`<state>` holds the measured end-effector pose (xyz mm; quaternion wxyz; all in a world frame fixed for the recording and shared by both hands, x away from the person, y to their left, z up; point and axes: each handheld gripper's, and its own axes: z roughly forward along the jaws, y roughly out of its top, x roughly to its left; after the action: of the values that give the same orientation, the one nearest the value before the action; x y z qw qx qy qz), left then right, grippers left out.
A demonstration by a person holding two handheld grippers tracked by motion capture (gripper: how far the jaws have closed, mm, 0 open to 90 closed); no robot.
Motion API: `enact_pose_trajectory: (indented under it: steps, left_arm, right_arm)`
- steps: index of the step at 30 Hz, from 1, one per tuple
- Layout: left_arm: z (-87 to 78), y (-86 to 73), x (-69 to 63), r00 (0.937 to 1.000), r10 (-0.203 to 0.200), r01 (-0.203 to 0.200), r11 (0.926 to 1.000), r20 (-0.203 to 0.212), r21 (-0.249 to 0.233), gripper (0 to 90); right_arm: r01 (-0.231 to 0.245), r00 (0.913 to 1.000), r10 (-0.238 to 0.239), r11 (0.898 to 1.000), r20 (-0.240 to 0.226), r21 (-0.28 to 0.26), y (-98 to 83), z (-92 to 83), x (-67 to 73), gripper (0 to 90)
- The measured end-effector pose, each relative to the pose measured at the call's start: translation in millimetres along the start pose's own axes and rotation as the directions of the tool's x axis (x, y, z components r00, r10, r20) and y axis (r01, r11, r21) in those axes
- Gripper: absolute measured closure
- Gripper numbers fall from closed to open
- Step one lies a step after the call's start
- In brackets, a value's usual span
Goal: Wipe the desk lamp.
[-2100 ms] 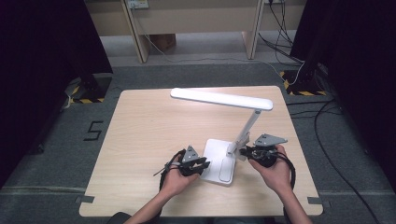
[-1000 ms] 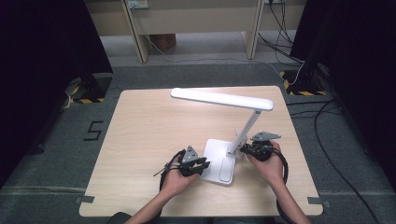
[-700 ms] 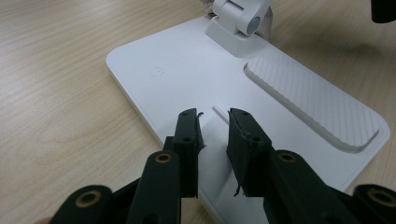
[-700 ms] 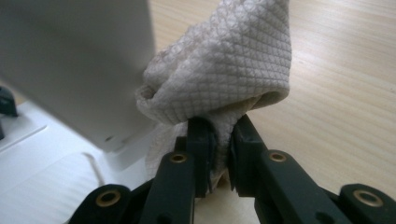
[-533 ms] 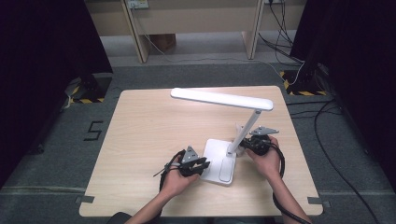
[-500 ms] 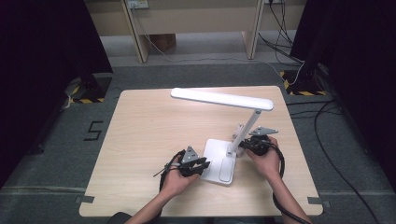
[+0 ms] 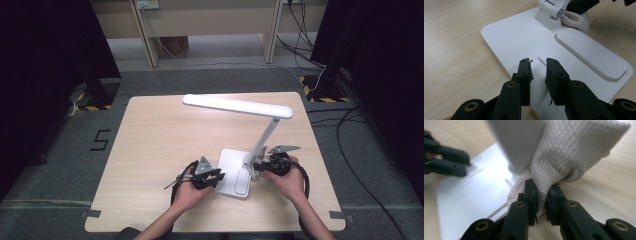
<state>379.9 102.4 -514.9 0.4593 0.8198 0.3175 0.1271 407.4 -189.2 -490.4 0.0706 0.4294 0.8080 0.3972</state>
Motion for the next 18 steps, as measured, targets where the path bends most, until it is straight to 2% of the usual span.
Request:
enact_pose_trajectory:
  steps: [5,10,12,18]
  left_arm:
    - [0.0,-0.3,-0.4,1.0000,-0.002,0.002,1.0000,-0.002,-0.003,73.1]
    - [0.3,-0.5,-0.7,1.0000,-0.004,0.004,1.0000,-0.003,-0.007,73.1]
    - [0.2,-0.6,-0.7,1.0000,-0.003,0.003,1.0000,-0.003,-0.007,73.1]
    - [0.2,-0.7,-1.0,1.0000,-0.003,0.003,1.0000,-0.006,-0.008,73.1]
  right_arm:
    - [0.026,0.9993,-0.025,0.999,-0.028,0.020,-7.3,-5.3,11.1,81.0]
    - [0.052,0.9981,-0.050,0.998,-0.036,0.041,-13.0,-10.1,23.1,81.0]
    - [0.087,0.9956,-0.085,0.995,-0.038,0.050,-16.2,-12.6,30.7,81.0]
    - [0.110,0.9928,-0.106,0.992,-0.056,0.062,-21.4,-16.5,40.0,81.0]
